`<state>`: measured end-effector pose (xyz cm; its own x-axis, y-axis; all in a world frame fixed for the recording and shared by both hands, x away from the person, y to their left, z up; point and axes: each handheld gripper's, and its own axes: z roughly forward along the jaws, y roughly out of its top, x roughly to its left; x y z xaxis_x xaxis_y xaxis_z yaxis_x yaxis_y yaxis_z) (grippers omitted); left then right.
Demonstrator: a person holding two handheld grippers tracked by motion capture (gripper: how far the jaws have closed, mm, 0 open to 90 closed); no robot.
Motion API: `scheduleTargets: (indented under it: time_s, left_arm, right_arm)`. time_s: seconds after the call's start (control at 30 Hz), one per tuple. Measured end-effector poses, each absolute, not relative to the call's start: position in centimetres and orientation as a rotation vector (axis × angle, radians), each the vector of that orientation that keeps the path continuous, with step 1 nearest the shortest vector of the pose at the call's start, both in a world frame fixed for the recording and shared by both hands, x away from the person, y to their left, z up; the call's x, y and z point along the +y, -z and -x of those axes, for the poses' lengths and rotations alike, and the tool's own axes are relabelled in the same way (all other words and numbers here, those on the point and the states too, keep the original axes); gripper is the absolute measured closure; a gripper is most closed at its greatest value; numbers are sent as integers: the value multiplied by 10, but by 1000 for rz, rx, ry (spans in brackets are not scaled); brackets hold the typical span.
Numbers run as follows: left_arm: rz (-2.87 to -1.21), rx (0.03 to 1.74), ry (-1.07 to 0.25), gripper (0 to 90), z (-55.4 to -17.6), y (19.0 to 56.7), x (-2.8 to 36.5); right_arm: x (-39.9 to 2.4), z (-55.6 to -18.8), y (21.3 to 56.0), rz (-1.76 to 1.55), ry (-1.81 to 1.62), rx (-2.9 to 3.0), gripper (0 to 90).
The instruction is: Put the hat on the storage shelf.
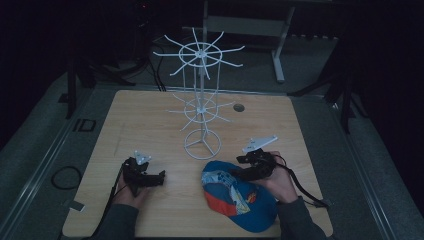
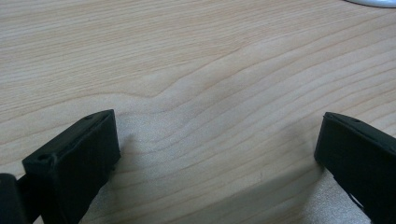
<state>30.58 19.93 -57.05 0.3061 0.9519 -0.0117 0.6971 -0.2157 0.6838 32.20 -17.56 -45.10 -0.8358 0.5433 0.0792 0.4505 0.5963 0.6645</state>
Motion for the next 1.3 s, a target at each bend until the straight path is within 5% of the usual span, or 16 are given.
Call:
scheduleTargets:
  time_s: [1.3]
  left_arm:
    - [-1987,1458,-567,1,-306,571,199]
  right_arm:
    - [-149,-339,465,-828,-874,2789,453]
